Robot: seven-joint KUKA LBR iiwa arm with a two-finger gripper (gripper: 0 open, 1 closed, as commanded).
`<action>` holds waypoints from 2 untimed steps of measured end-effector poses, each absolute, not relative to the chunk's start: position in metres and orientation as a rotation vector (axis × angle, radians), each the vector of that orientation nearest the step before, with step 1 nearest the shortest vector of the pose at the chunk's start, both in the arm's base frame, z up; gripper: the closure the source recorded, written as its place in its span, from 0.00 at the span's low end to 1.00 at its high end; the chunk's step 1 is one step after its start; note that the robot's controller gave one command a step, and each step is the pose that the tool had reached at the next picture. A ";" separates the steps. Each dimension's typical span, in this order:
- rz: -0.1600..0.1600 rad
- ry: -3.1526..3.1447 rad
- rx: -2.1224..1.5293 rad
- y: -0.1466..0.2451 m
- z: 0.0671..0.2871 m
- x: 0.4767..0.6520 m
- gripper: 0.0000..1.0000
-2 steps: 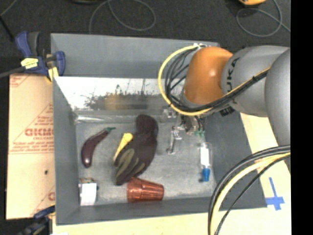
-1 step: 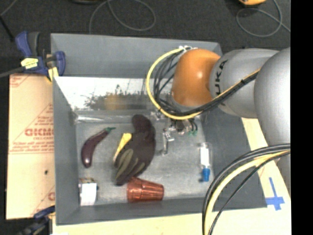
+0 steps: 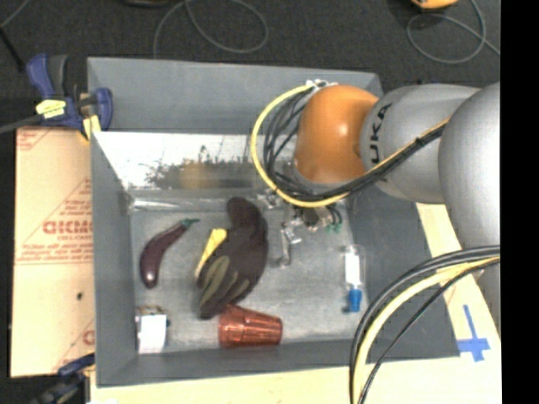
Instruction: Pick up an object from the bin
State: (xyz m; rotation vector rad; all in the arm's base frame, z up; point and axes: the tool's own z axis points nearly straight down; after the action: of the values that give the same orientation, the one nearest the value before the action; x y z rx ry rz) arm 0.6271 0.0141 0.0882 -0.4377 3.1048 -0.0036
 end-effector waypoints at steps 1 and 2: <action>-0.002 3.030 -0.804 0.028 0.091 0.622 0.00; -0.005 3.018 -0.831 0.037 0.085 0.635 0.00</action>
Offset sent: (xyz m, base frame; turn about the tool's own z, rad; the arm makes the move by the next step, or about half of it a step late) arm 0.0277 0.0432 -0.0182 -0.4658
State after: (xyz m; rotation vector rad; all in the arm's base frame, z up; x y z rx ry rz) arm 0.6347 0.0368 0.0846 -0.8309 3.0180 -0.0046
